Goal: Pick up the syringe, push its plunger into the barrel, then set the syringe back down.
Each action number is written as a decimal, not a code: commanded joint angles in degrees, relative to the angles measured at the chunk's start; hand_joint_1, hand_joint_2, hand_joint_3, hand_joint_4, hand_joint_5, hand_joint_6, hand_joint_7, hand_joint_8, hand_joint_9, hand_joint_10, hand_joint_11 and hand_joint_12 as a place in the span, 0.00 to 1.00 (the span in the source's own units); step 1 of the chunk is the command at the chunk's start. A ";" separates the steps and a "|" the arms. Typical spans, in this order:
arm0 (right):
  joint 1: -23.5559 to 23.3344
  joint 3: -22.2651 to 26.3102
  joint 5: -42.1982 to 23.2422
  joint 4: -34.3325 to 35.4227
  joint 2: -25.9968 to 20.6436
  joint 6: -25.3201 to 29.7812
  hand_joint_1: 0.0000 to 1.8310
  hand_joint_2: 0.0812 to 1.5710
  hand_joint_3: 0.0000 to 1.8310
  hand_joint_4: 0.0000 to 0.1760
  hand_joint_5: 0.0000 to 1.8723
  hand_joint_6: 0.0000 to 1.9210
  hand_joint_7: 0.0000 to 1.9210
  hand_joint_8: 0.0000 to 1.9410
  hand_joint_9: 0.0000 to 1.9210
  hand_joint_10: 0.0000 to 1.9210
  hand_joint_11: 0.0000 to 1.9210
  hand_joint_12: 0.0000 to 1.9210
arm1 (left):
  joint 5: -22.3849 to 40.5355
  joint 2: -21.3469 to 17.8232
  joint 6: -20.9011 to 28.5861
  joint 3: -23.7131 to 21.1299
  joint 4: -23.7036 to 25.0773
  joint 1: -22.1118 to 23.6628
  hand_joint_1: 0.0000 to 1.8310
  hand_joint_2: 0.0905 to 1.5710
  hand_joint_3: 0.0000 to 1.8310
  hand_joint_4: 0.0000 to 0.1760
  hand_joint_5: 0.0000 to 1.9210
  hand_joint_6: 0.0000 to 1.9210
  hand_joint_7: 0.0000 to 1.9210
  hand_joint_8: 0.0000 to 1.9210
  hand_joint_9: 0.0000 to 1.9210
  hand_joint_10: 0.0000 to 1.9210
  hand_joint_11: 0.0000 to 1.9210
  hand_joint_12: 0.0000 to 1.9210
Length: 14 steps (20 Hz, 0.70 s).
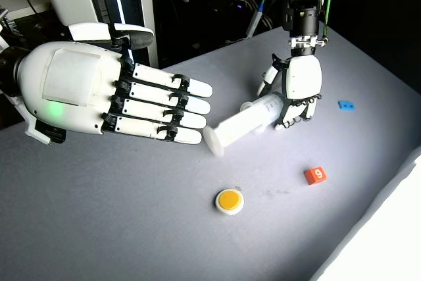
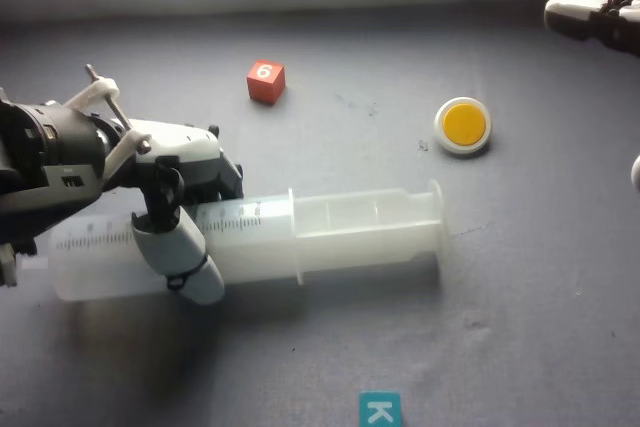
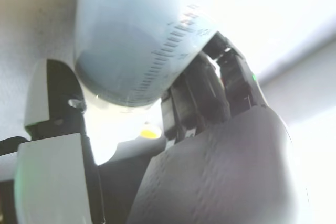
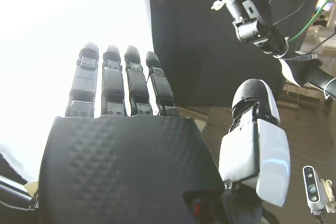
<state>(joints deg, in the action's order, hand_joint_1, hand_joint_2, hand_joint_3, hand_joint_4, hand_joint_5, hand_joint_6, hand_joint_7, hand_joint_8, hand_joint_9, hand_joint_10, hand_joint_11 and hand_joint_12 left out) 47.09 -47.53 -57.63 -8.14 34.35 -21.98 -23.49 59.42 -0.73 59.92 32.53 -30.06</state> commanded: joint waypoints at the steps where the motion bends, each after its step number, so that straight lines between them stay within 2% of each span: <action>1: -0.10 -0.18 -7.40 1.93 -0.09 0.30 0.00 0.67 0.00 0.00 0.02 0.00 0.02 0.00 0.01 0.00 0.01 0.01 | -0.85 0.52 -0.12 -0.24 -0.29 -0.39 0.74 0.73 0.00 0.00 0.38 0.69 0.50 0.48 0.41 0.74 0.21 0.80; 5: -0.05 -0.17 -7.47 3.83 0.41 0.25 0.00 0.66 0.00 0.00 0.03 0.00 0.03 0.00 0.02 0.00 0.02 0.01 | -0.79 -0.60 -0.12 -1.18 -0.31 0.72 0.74 0.72 0.00 0.00 0.39 0.64 0.52 0.47 0.42 0.72 0.21 0.81; 6: -0.06 -0.17 -7.61 4.70 0.69 0.26 0.33 0.93 0.00 0.00 0.14 0.80 0.26 0.66 0.29 0.73 0.38 0.74 | -0.50 -1.17 -0.12 -1.72 -0.39 1.24 0.74 0.72 0.00 0.00 0.38 0.66 0.52 0.48 0.41 0.73 0.21 0.81; 7: -0.06 -0.17 -7.61 5.33 0.89 0.26 0.06 0.72 0.01 0.00 0.03 0.25 0.06 0.20 0.06 0.20 0.08 0.30 | -0.17 -1.76 -0.12 -2.30 -0.84 1.81 0.74 0.72 0.00 0.00 0.40 0.65 0.52 0.48 0.41 0.72 0.21 0.81; 8: -0.05 -0.17 -7.61 5.93 1.12 0.26 0.01 0.66 0.00 0.00 0.01 0.07 0.02 0.06 0.01 0.05 0.01 0.10 | -0.15 -2.55 -0.12 -2.97 -1.86 2.61 0.74 0.72 0.00 0.00 0.40 0.66 0.51 0.49 0.41 0.72 0.21 0.81; 9: -0.06 -0.17 -7.63 6.52 1.35 0.28 0.00 0.65 0.00 0.00 0.00 0.02 0.00 0.01 0.00 0.01 0.00 0.02 | -0.13 -3.24 -0.11 -3.58 -2.68 3.44 0.74 0.73 0.00 0.00 0.39 0.66 0.51 0.50 0.41 0.73 0.20 0.81; 11: -0.06 -0.15 -8.25 7.45 1.76 0.40 0.00 0.66 0.00 0.00 0.00 0.01 0.00 0.00 0.00 0.00 0.00 0.00 | 0.12 -4.75 -0.11 -4.70 -3.97 5.50 0.74 0.73 0.00 0.00 0.39 0.68 0.51 0.50 0.40 0.73 0.19 0.80; 12: -0.06 -0.15 -8.64 8.36 2.15 0.66 0.40 0.90 0.01 0.00 0.10 0.80 0.20 0.77 0.08 0.80 0.17 0.80 | 0.11 -5.66 -0.11 -5.42 -4.83 6.74 0.74 0.73 0.00 0.00 0.37 0.67 0.49 0.50 0.41 0.74 0.23 0.81; 13: -0.07 -0.14 -8.74 9.07 2.45 1.00 0.08 0.66 0.02 0.00 0.02 0.18 0.04 0.19 0.02 0.21 0.03 0.34 | 0.11 -6.23 -0.10 -5.95 -5.46 7.72 0.74 0.74 0.00 0.00 0.35 0.69 0.48 0.53 0.41 0.76 0.24 0.82; 14: -0.07 -0.13 -8.77 9.72 2.76 1.33 0.02 0.61 0.02 0.00 0.00 0.04 0.01 0.04 0.00 0.04 0.01 0.08 | 0.11 -6.72 -0.10 -6.37 -5.89 8.72 0.74 0.74 0.00 0.00 0.36 0.67 0.48 0.52 0.42 0.76 0.25 0.82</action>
<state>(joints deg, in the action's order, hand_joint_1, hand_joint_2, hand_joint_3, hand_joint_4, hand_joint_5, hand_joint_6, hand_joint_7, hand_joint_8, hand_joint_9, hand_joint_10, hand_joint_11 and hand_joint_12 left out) 47.46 -47.62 -58.87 0.67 37.52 -21.21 -27.07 52.60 -1.19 53.63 26.28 -21.61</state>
